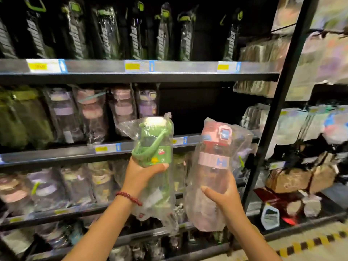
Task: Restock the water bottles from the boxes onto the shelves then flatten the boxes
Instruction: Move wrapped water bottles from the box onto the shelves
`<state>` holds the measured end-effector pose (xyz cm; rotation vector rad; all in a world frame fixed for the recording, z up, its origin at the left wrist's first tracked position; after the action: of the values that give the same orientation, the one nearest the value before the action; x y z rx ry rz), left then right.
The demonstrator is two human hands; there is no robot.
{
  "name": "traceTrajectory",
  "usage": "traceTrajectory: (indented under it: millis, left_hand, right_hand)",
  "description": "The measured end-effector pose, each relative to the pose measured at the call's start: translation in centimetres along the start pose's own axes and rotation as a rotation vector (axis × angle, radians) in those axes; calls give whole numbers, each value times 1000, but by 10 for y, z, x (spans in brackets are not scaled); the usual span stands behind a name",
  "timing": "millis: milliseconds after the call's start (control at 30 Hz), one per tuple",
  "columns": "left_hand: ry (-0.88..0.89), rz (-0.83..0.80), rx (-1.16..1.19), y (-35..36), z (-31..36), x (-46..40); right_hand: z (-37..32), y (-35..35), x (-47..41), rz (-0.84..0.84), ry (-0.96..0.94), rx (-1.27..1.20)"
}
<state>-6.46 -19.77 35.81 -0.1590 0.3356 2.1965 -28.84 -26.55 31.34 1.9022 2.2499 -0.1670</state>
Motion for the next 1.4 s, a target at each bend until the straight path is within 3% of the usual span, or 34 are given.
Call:
traceTrajectory:
  millis: [267, 500, 800, 1033, 1400]
  left_hand:
    - [-54, -84, 24, 31, -32, -85]
    - [-117, -184, 199, 70, -38, -170]
    - [-214, -280, 142, 94, -59, -242]
    - [-317, -161, 105, 105, -58, -268]
    - [-352, 35, 151, 148, -72, -296]
  right_hand:
    - [21, 14, -80, 33, 47, 31]
    - [17, 38, -177, 45, 45, -43]
    - [26, 46, -256, 46, 129, -117]
    - [35, 54, -301, 18, 227, -273]
    - [33, 36, -363, -51, 150, -415]
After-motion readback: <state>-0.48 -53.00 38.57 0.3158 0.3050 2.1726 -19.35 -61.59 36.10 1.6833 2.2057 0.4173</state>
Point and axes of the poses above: each hand's wrist, its own x-axis away from the middle knuckle, its own y-axis out of the palm, z = x × y, the point moved 4 cm from there along -x, towards the middle knuckle, and after that the axes turned 8 degrees about z, right-handed, at the moved point
